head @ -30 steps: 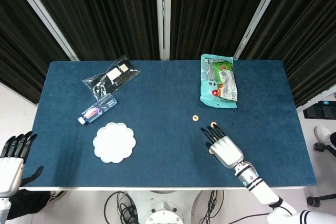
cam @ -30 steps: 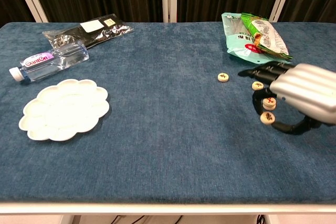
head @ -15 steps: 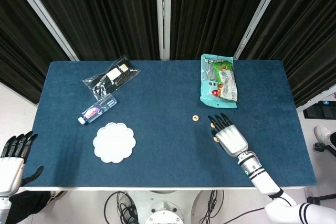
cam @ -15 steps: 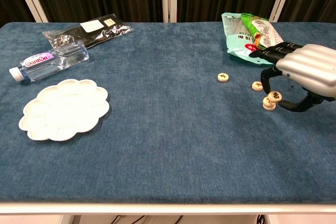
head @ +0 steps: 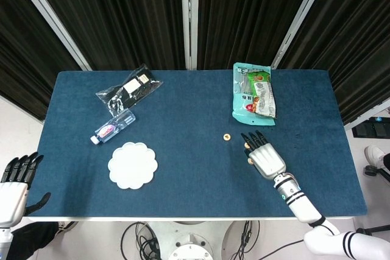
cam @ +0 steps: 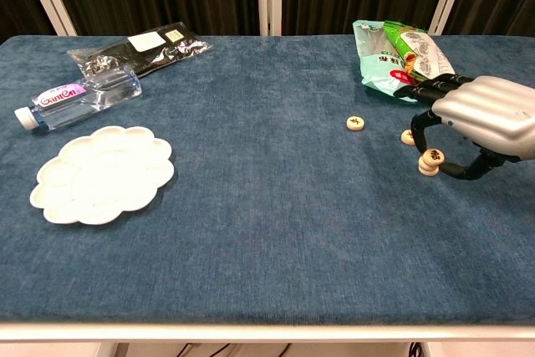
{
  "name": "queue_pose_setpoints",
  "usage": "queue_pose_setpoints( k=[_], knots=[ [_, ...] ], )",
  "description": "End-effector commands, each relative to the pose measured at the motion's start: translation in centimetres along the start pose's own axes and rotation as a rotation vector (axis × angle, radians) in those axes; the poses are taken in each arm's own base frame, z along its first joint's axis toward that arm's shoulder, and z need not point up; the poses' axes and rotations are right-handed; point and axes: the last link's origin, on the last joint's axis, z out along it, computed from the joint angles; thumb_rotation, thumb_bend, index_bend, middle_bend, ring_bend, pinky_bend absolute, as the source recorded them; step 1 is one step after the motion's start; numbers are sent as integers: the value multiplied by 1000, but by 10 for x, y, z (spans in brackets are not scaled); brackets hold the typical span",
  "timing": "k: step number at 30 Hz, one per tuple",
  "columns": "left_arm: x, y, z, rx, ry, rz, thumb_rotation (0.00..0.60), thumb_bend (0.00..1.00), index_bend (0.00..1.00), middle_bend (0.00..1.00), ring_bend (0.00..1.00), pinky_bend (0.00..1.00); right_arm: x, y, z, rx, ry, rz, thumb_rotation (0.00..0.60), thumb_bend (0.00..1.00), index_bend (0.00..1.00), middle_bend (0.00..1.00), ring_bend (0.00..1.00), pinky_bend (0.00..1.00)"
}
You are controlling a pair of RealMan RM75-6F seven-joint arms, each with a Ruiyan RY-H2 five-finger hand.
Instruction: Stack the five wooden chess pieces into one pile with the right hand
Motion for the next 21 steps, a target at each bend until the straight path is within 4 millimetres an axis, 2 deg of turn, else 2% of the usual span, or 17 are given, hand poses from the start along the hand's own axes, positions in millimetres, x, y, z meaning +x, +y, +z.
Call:
queue_pose_setpoints(
  k=[1,21],
  knots=[
    [0,0,0,0,0,0,600,236,44,0,0,0,0,0,0,-2,-3,0,600,289,529,0,0,0],
    [1,0,0,-5,4,0,600,235,45,0,0,0,0,0,3,-8,-9,3,600,289,493,0,0,0]
  ],
)
